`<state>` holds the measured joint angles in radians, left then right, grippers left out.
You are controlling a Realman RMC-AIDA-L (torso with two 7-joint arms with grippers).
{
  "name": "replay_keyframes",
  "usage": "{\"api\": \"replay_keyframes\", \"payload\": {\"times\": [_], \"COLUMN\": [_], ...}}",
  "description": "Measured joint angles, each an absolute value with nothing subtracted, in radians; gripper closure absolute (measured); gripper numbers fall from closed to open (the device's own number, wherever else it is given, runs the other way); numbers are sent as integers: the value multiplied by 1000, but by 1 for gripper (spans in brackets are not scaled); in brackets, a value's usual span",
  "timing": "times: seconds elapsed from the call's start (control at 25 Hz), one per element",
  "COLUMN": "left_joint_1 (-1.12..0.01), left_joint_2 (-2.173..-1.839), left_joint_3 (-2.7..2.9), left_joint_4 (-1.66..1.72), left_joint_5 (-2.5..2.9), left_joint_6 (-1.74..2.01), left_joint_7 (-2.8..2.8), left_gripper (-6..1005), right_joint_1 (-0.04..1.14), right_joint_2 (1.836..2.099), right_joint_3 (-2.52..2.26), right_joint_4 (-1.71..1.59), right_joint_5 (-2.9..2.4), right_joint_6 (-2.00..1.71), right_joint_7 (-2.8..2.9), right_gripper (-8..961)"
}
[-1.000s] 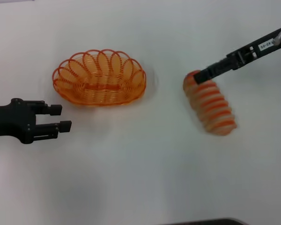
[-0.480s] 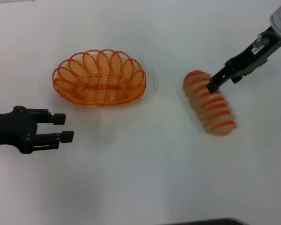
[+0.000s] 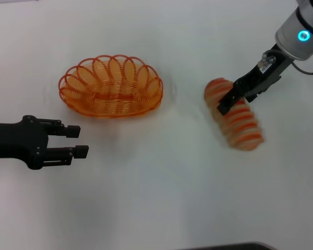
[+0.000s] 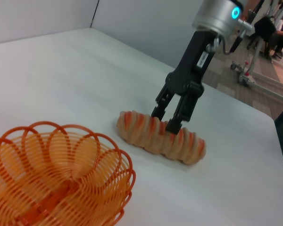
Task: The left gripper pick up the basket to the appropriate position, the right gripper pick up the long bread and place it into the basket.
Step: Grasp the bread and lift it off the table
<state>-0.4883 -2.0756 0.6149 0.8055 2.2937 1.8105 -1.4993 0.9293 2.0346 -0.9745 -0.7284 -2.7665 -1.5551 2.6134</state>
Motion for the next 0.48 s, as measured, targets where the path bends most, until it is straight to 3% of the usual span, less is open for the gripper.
{"api": "replay_keyframes", "payload": {"times": [0.48], "left_joint_1": [-508], "left_joint_2": [-2082], "left_joint_3": [612], "left_joint_4": [802], "left_joint_5": [2286], "left_joint_6": [1816], "left_joint_7": [-1502], "left_gripper": [427], "right_joint_1": [942], "right_joint_2": [2041], "right_joint_3": [-1015], "right_joint_4": [-698], "right_joint_5": [-2792], "right_joint_6": [-1522], "right_joint_7": [2607], "right_gripper": [122]}}
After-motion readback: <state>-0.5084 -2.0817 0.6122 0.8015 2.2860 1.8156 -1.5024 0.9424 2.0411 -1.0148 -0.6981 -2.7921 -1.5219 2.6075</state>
